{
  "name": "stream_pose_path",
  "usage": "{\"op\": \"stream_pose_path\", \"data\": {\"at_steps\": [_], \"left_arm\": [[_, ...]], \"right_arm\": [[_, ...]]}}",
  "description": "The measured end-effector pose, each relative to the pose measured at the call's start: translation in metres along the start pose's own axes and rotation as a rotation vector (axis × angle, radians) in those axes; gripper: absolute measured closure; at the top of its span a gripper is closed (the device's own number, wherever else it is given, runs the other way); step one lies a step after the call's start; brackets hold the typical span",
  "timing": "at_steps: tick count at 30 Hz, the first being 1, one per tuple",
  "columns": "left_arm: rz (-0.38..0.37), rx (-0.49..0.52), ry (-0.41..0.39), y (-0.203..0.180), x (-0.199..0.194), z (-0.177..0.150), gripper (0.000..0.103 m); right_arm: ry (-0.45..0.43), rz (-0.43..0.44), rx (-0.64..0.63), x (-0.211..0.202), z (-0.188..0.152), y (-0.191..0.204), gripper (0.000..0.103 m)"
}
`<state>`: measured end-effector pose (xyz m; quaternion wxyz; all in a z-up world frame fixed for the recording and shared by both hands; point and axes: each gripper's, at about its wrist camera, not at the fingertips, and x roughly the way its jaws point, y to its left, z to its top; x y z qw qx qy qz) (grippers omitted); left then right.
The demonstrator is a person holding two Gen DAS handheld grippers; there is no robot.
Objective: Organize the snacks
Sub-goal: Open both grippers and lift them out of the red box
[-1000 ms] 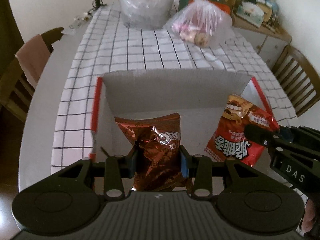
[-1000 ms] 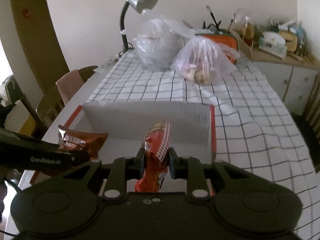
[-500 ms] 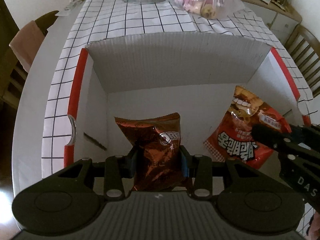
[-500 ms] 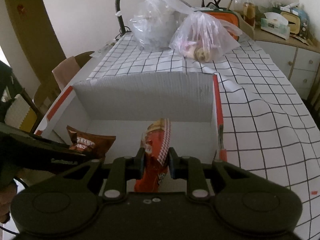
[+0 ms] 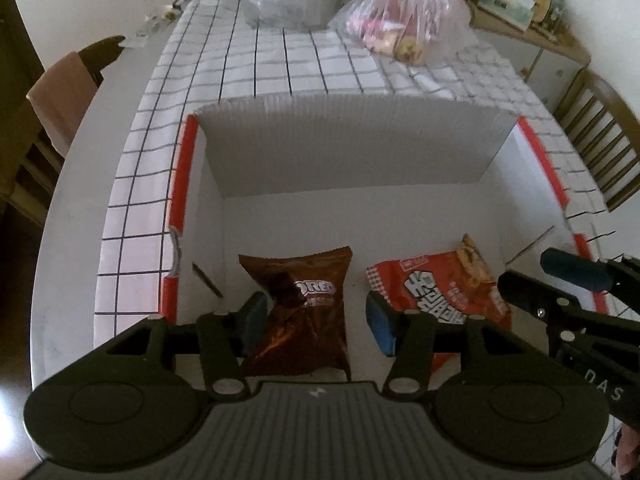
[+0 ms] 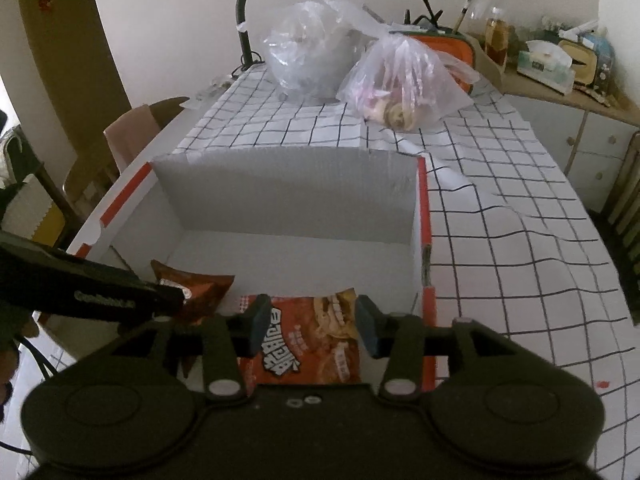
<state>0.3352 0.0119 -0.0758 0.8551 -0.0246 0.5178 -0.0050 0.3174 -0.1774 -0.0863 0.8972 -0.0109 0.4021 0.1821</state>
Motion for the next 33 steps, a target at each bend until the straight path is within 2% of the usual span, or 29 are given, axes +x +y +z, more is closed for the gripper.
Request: {"op": "stream_pose_path", "data": {"at_steps": [7, 17, 24, 28, 33], "left_arm": [[-0.028, -0.002, -0.094, 0.003, -0.04, -0.014, 0.041], [-0.06, 0.01, -0.233, 0.01, -0.105, -0.045, 0.035], [-0.096, 0.017, -0.297, 0.018, -0.141, -0.073, 0.029], [-0.08, 0.029, -0.338, 0.021, -0.157, -0.094, 0.025], [-0.096, 0.0, -0.338, 0.031, -0.167, -0.117, 0.023]], "right_arm": [[-0.048, 0.012, -0.006, -0.034, -0.005, 0.008, 0.045], [-0.139, 0.046, -0.028, -0.093, -0.014, 0.039, 0.028], [-0.19, 0.062, -0.03, -0.13, -0.025, 0.054, 0.016], [-0.199, 0.072, -0.031, -0.147, -0.038, 0.061, 0.011], [-0.208, 0.069, -0.05, -0.164, -0.059, 0.068, 0.002]]}}
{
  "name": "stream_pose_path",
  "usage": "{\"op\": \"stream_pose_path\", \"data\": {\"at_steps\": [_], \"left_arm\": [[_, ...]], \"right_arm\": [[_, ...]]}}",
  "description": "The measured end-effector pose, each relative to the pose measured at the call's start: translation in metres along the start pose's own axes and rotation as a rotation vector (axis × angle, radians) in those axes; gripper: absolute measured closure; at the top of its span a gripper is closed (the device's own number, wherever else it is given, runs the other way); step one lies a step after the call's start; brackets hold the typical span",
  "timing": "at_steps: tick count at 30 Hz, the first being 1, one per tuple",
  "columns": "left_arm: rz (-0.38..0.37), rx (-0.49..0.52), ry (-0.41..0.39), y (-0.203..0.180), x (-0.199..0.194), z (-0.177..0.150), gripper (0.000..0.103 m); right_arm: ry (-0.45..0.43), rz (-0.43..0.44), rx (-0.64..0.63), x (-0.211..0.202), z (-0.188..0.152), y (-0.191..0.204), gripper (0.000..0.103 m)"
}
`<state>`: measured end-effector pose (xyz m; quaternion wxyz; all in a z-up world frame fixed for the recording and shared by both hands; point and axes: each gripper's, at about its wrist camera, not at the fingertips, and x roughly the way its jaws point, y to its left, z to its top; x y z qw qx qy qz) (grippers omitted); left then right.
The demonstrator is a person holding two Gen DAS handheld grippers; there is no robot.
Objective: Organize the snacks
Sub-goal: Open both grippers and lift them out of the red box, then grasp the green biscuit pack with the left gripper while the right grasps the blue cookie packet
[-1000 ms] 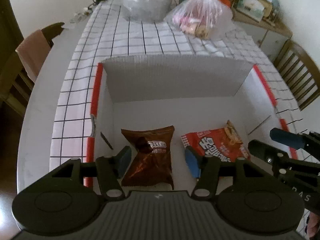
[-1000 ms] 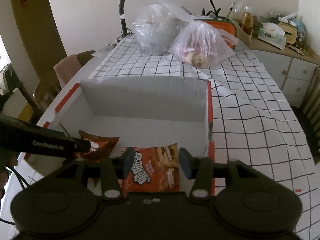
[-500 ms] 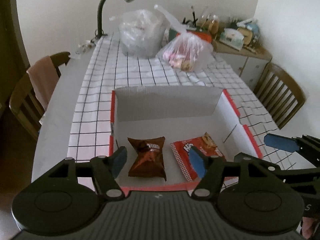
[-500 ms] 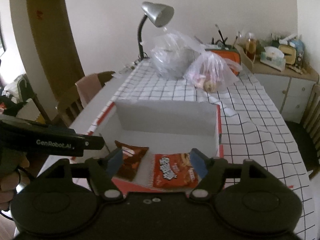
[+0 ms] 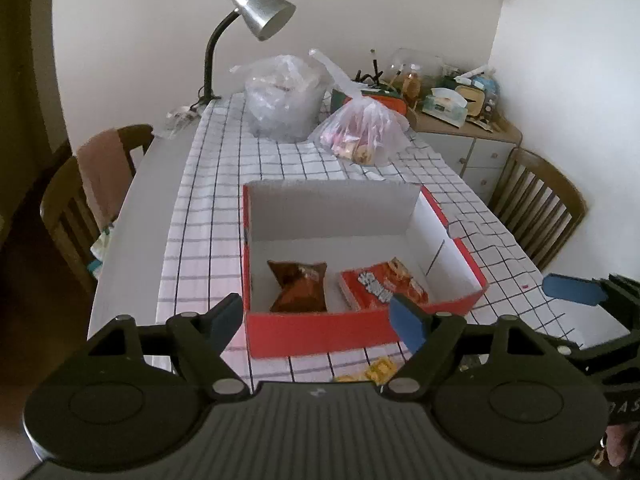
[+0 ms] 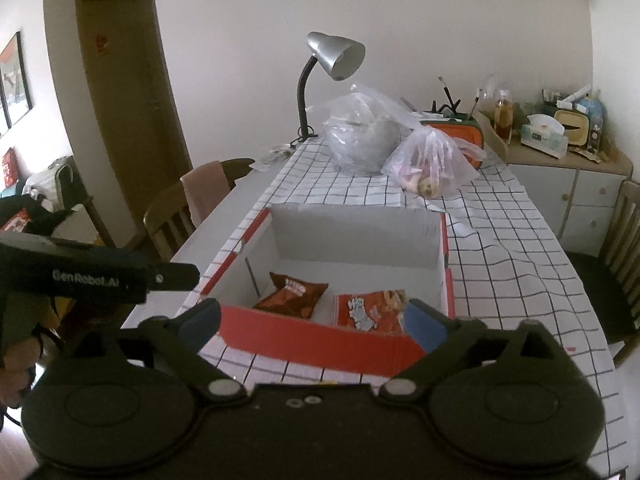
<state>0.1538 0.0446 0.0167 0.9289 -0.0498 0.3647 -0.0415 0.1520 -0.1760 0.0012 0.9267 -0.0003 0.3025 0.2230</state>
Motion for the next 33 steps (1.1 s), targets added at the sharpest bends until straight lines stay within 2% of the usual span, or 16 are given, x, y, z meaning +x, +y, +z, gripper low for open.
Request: {"op": "stream_pose_path", "data": {"at_steps": [6, 18, 27, 33], "left_arm": [[0.004, -0.036, 0.038, 0.011, -0.007, -0.028, 0.022], [0.087, -0.098, 0.255, 0.024, 0.029, -0.102, 0.022], [0.158, -0.167, 0.368, 0.031, 0.065, -0.128, 0.022], [0.183, -0.177, 0.402, 0.028, 0.082, -0.134, 0.022]], "right_arm": [[0.024, -0.016, -0.013, -0.012, -0.026, 0.007, 0.0], [0.185, -0.047, -0.076, 0.013, -0.099, 0.015, 0.003], [0.286, -0.06, -0.068, 0.035, -0.127, 0.005, 0.009], [0.328, -0.066, -0.062, 0.048, -0.137, -0.005, 0.016]]}}
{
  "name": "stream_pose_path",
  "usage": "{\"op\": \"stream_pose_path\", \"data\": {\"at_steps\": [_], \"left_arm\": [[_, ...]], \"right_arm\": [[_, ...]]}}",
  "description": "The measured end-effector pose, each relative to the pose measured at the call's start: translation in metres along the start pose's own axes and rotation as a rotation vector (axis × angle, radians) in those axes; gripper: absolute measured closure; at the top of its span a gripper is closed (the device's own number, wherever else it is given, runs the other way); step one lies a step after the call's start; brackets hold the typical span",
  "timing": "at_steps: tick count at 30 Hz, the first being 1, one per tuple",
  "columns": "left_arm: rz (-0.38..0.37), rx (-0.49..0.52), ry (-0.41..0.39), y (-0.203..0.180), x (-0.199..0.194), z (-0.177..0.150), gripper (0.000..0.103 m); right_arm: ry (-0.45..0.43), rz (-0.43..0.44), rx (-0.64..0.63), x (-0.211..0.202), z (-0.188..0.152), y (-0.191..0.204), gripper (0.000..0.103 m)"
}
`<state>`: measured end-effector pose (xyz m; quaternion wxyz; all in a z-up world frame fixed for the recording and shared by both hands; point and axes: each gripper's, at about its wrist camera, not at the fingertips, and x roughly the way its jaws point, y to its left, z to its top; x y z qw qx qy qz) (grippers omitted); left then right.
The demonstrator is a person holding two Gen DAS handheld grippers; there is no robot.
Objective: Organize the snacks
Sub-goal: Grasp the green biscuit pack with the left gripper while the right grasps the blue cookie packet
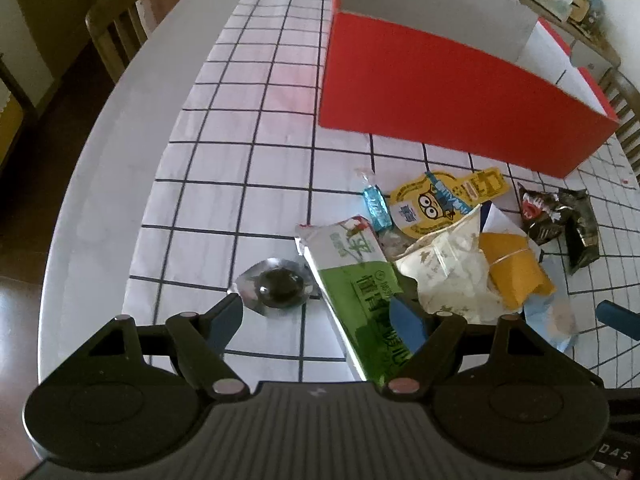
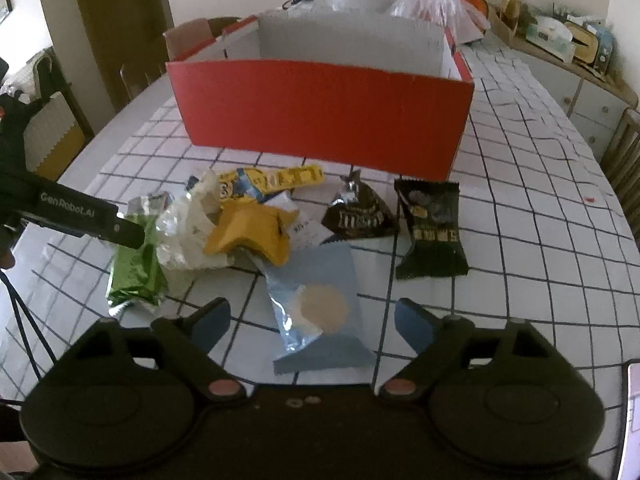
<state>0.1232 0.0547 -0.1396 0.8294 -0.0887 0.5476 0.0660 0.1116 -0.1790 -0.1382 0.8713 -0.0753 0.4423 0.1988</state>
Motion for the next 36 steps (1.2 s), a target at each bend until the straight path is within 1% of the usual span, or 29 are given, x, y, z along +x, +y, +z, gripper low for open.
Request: {"op": "stream_pose_path", "data": {"at_steps": [4, 8, 13, 19, 20, 23, 25, 26, 28, 29, 32, 36], "left_arm": [[-0.01, 0.0, 0.006, -0.007, 0.003, 0.002, 0.022], [-0.004, -0.004, 0.016, -0.012, 0.008, 0.004, 0.022], [-0.014, -0.044, 0.05, -0.007, 0.018, 0.007, 0.022], [0.007, -0.025, 0.051, -0.01, 0.019, 0.005, 0.023], [0.011, -0.024, 0.053, -0.011, 0.019, 0.005, 0.024], [0.018, -0.006, 0.055, -0.015, 0.016, 0.003, 0.034], [0.014, 0.015, 0.054, -0.016, 0.014, 0.002, 0.045], [0.016, 0.027, 0.052, -0.017, 0.013, 0.001, 0.047], [0.017, 0.037, 0.048, -0.016, 0.011, 0.001, 0.058], [0.013, 0.038, 0.047, -0.014, 0.01, 0.001, 0.06], [-0.01, 0.021, 0.049, -0.01, 0.009, 0.001, 0.06], [-0.027, 0.007, 0.054, -0.007, 0.006, -0.002, 0.061]], "right_arm": [[0.017, 0.008, -0.005, 0.007, -0.001, -0.002, 0.02], [0.031, 0.016, -0.013, 0.014, 0.001, -0.002, 0.023], [0.043, 0.021, -0.022, 0.02, 0.002, -0.001, 0.026], [0.051, 0.012, -0.028, 0.027, 0.003, -0.002, 0.032], [0.051, 0.009, -0.031, 0.028, 0.003, -0.002, 0.033], [0.046, -0.001, -0.041, 0.03, 0.004, -0.001, 0.035], [0.041, -0.004, -0.04, 0.029, 0.004, -0.001, 0.039], [0.038, -0.007, -0.042, 0.029, 0.004, -0.001, 0.043], [0.034, -0.017, -0.049, 0.028, 0.003, -0.001, 0.049], [0.031, -0.02, -0.047, 0.028, 0.003, -0.001, 0.052], [0.024, -0.027, -0.035, 0.026, 0.002, -0.002, 0.057], [0.017, -0.034, -0.014, 0.022, -0.001, -0.003, 0.057]]}}
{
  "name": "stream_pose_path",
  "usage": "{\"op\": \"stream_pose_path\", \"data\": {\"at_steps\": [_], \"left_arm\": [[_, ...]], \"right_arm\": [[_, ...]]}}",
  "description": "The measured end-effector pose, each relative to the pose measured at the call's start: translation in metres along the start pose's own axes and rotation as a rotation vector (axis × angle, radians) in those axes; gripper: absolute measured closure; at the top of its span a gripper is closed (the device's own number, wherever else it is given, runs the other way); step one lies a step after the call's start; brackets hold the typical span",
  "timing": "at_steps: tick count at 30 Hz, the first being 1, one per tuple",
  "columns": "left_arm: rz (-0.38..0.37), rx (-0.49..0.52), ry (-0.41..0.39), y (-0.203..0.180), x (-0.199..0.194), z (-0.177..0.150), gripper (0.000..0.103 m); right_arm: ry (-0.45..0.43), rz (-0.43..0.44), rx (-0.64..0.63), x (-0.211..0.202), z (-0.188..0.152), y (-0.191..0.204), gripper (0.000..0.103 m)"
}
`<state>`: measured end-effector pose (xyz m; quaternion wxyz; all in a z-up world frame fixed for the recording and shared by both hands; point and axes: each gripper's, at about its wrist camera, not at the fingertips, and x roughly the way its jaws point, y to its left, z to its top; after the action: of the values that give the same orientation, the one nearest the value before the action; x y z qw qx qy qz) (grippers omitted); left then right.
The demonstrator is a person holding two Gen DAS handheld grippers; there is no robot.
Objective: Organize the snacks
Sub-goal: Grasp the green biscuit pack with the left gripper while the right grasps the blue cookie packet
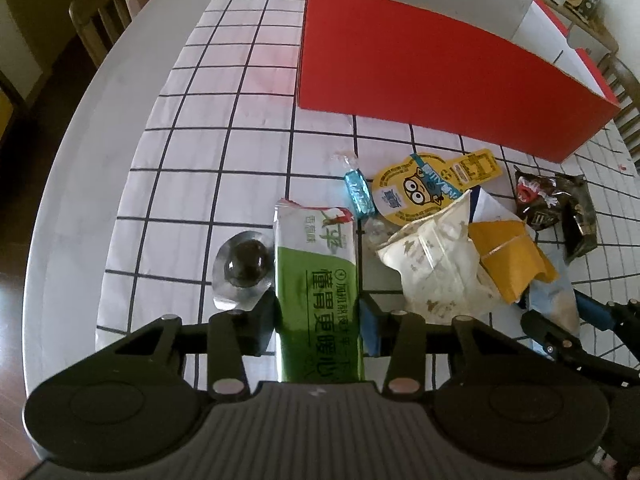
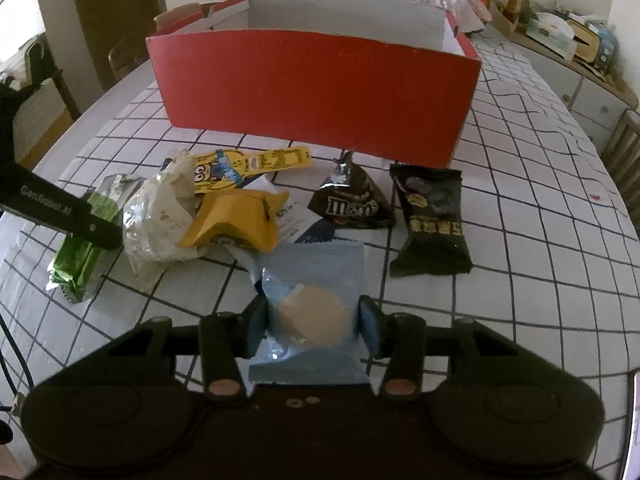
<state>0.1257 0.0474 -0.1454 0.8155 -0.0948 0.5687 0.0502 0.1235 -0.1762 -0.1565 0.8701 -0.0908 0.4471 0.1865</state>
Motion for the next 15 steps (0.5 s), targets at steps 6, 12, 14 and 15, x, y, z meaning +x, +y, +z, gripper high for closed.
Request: {"op": "stream_pose_path", "data": {"at_steps": [6, 12, 14, 15], "left_arm": [[-0.027, -0.022, 0.005, 0.006, -0.005, -0.004, 0.061], [-0.055, -0.038, -0.011, 0.009, -0.021, -0.01, 0.061], [-0.069, -0.036, -0.026, 0.008, -0.03, -0.011, 0.061], [-0.074, -0.037, -0.03, 0.007, -0.034, -0.011, 0.061]], "right_arm": [[-0.014, 0.004, 0.043, -0.013, -0.006, -0.004, 0.057], [-0.04, 0.004, 0.087, -0.031, -0.009, -0.009, 0.057], [-0.052, 0.006, 0.099, -0.038, -0.009, -0.01, 0.057], [-0.06, 0.009, 0.105, -0.041, -0.009, -0.011, 0.057]]}}
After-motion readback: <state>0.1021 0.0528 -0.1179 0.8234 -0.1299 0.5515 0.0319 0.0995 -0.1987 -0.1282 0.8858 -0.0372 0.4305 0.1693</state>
